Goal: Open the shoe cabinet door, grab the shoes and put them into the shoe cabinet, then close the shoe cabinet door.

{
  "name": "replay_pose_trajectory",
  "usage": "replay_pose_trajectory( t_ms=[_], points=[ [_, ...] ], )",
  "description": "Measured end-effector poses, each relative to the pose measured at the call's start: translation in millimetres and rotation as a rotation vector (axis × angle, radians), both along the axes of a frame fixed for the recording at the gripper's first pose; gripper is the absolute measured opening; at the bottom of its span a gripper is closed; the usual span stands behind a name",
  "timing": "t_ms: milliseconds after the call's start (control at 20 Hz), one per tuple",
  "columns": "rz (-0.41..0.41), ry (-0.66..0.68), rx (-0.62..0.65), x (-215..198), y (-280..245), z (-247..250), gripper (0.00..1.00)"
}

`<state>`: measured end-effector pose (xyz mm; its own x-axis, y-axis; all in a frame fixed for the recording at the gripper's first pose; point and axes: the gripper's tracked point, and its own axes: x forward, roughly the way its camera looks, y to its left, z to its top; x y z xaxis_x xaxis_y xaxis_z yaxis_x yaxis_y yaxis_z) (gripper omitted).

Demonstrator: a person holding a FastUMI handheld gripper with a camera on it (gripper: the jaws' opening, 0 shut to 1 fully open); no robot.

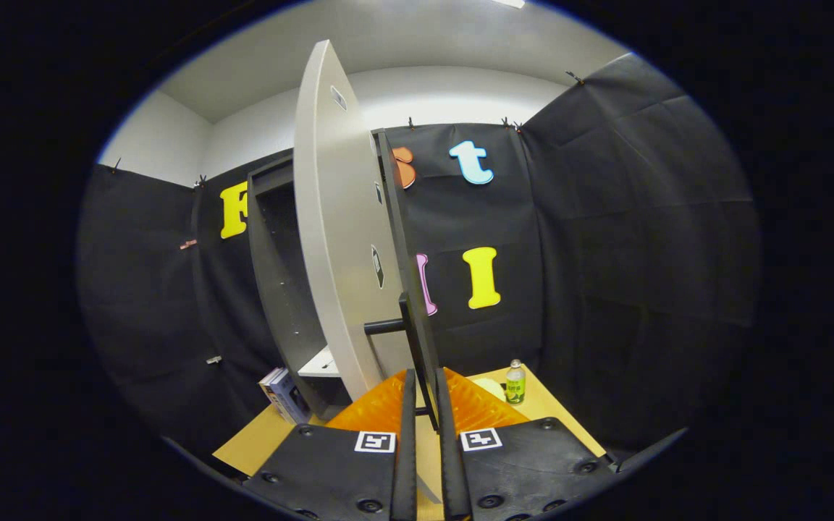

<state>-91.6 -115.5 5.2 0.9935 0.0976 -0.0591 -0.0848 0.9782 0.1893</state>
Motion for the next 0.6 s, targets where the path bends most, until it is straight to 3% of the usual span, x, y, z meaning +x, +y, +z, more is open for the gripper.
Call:
replay_pose_trajectory(
  t_ms=[100, 400, 450, 600],
  points=[
    [0.016, 0.007, -0.008, -15, 19, 5, 0.24],
    [0.173, 0.169, -0.061, -49, 95, -44, 0.7],
    [0.201, 0.195, -0.079, -50, 109, -56, 0.82],
    [0.293, 0.299, -0.112, -50, 154, -102, 0.97]
  ],
)
